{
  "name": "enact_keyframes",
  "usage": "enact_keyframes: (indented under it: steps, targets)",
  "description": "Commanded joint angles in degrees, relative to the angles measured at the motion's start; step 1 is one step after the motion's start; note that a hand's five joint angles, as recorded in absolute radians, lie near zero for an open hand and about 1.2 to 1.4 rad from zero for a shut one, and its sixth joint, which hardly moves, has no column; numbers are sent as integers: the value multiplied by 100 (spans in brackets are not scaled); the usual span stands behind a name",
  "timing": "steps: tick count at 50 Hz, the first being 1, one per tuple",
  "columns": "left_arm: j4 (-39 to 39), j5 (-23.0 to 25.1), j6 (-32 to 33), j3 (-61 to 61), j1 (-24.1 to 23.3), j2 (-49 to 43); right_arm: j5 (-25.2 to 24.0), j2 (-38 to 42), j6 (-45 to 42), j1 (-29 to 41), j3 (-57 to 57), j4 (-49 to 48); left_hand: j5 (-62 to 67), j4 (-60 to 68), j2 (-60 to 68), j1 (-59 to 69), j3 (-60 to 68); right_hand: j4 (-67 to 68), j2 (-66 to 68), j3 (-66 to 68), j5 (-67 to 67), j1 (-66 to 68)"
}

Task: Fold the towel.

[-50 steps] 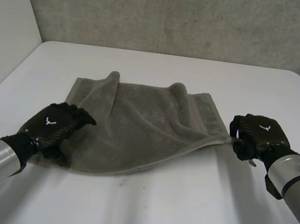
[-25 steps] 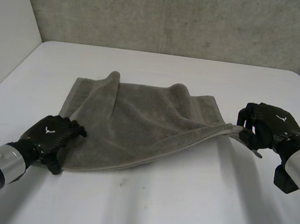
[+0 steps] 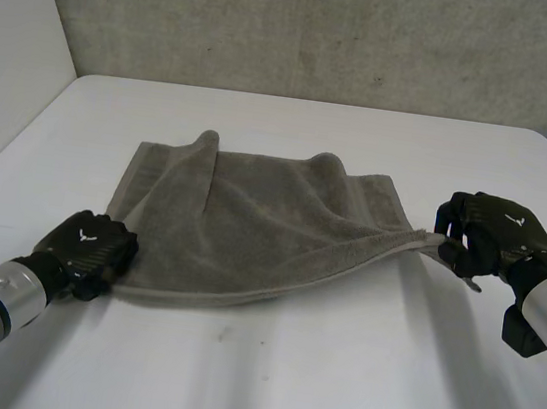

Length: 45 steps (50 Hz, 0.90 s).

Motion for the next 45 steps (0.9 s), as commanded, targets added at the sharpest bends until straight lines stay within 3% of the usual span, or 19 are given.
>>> enact_keyframes:
  steps: [1,9,15,19,25,32,33,34,35,39,45]
  targets:
    - [158,0,-5,33,7,-22,10,-12,-19,1,45,-25,2108,2102,2069,2069,2110,313,425,299,321,346]
    - [184,-114,-23,7,121,514,-43,-398,-808,-8,54,133,2108,2102,2069,2069,2110,313,425,299,321,346]
    - [-167,-132,-401,-28,130,2079,-140,-996,-1636,-78,-183,863,2108,2102,2069,2069,2110,313,425,299,321,346]
    - [-606,-80,-1338,217,130,3384,-227,-1654,-2119,-113,-805,1783,2108,2102,2069,2069,2110,313,425,299,321,346]
    - [-967,-62,-2482,727,112,4100,-464,-2007,-2102,-131,-1772,2374,2108,2102,2069,2069,2110,313,425,299,321,346]
    - [-976,-53,-2457,351,138,3558,-526,-1735,-2155,-122,-1739,2515,2108,2102,2069,2069,2110,313,425,299,321,346]
    - [-976,-44,-2414,184,138,3259,-509,-1526,-2181,-113,-1582,2463,661,655,623,623,664,313,425,299,321,346]
    - [-976,-44,-2413,183,138,3256,-509,-1524,-2181,-113,-1581,2463,647,640,608,608,649,313,425,299,321,346]
    - [-976,-27,-2344,17,95,3030,-491,-1324,-2225,-78,-1441,2437,-1102,-1108,-1140,-1140,-1100,313,425,299,321,346]
    - [-985,123,-2044,-301,51,2676,-474,-980,-2392,-122,-1063,2218,-1591,-1597,-1629,-1629,-1588,313,425,299,321,346]
    - [-1002,737,-1299,-801,77,2185,-394,-909,-2304,-148,-816,1610,-2245,-2251,-2283,-2283,-2243,313,425,299,321,346]
